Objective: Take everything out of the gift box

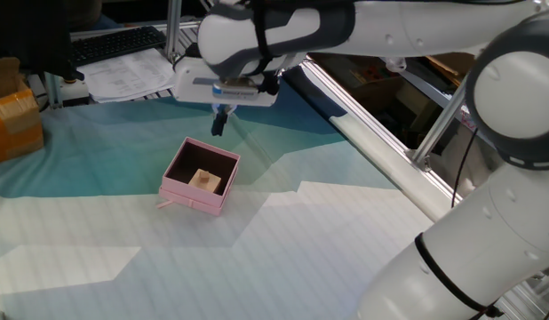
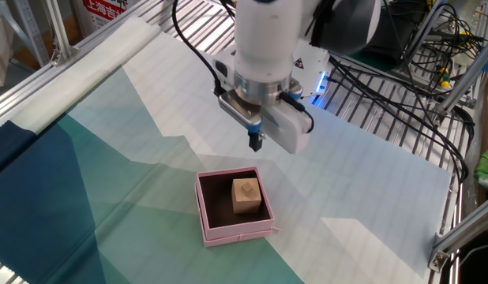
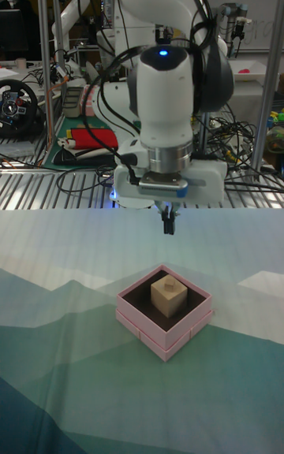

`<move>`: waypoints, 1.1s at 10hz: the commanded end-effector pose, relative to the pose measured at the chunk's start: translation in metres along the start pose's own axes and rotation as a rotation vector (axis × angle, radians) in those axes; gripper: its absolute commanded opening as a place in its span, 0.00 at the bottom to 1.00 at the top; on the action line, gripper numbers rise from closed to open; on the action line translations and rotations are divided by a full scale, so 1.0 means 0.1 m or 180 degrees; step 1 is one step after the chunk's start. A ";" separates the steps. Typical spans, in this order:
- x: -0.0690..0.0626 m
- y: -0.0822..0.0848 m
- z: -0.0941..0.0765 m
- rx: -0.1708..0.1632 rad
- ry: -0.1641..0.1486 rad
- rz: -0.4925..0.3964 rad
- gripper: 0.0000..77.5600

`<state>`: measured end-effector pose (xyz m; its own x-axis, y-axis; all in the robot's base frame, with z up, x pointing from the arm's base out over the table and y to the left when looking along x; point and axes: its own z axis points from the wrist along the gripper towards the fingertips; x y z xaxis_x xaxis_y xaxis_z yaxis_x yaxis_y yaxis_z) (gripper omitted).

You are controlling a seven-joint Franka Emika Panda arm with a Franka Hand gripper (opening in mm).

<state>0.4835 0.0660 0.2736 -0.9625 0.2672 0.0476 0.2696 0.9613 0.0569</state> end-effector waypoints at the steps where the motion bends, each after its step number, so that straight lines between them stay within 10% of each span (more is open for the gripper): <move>1: 0.01 0.09 0.21 -0.0003 -0.0048 0.0004 0.00; 11: -0.04 0.21 0.64 -0.0039 -0.0188 0.0019 0.00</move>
<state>0.4896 0.0878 0.2131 -0.9610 0.2764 -0.0009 0.2757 0.9590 0.0661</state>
